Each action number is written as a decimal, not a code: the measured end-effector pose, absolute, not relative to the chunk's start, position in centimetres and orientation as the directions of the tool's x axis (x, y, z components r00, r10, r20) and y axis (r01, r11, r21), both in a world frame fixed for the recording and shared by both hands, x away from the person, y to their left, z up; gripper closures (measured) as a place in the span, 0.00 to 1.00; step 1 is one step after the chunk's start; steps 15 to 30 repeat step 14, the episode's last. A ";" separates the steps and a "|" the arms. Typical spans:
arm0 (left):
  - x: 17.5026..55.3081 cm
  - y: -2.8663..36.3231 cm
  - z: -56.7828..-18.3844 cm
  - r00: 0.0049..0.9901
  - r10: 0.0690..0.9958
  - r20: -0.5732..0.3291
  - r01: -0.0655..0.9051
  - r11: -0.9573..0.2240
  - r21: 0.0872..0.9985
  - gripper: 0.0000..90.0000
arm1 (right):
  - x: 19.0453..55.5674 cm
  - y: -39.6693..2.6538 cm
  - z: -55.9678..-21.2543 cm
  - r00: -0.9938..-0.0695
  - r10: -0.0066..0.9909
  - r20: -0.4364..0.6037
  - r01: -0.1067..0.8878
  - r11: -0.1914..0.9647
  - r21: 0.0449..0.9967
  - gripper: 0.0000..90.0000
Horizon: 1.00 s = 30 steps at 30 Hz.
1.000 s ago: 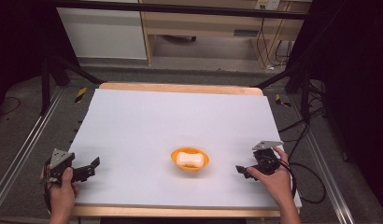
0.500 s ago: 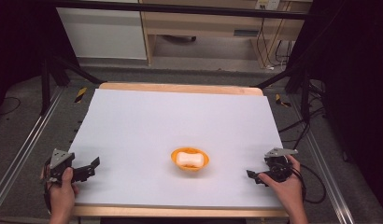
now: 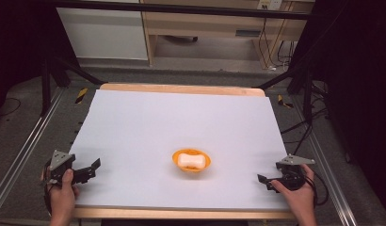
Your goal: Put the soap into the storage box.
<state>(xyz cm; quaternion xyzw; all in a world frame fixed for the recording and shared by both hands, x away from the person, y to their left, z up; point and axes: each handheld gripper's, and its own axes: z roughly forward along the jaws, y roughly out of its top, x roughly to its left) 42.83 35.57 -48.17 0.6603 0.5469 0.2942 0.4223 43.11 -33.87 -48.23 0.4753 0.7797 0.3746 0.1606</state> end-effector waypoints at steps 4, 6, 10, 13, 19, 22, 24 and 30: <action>42.8 35.6 -48.2 0.233 0.970 -0.074 0.472 -0.046 0.880 0.00 | 42.5 -34.8 -48.1 -0.480 0.868 0.125 0.613 0.230 0.756 0.02; 42.8 35.6 -48.2 0.233 0.970 -0.075 0.471 -0.045 0.881 0.00 | 42.3 -35.0 -48.1 -0.473 0.872 0.125 0.613 0.224 0.757 0.02; 42.8 35.6 -48.2 0.232 0.970 -0.071 0.470 -0.049 0.881 0.00 | 41.6 -35.9 -48.1 -0.459 0.877 0.139 0.596 0.188 0.781 0.03; 42.8 35.6 -48.1 0.231 0.970 -0.071 0.468 -0.047 0.882 0.00 | 41.5 -36.0 -48.1 -0.455 0.878 0.146 0.591 0.175 0.788 0.03; 42.8 35.5 -48.1 0.231 0.970 -0.071 0.469 -0.047 0.882 0.00 | 41.4 -36.0 -48.2 -0.456 0.878 0.146 0.586 0.173 0.791 0.03; 42.8 35.5 -48.1 0.231 0.970 -0.071 0.469 -0.047 0.882 0.00 | 41.4 -36.0 -48.2 -0.456 0.878 0.146 0.586 0.173 0.791 0.03; 42.8 35.5 -48.1 0.231 0.970 -0.071 0.469 -0.047 0.882 0.00 | 41.4 -36.0 -48.2 -0.456 0.878 0.146 0.586 0.173 0.791 0.03; 42.8 35.5 -48.1 0.231 0.970 -0.071 0.469 -0.047 0.882 0.00 | 41.4 -36.0 -48.2 -0.456 0.878 0.146 0.586 0.173 0.791 0.03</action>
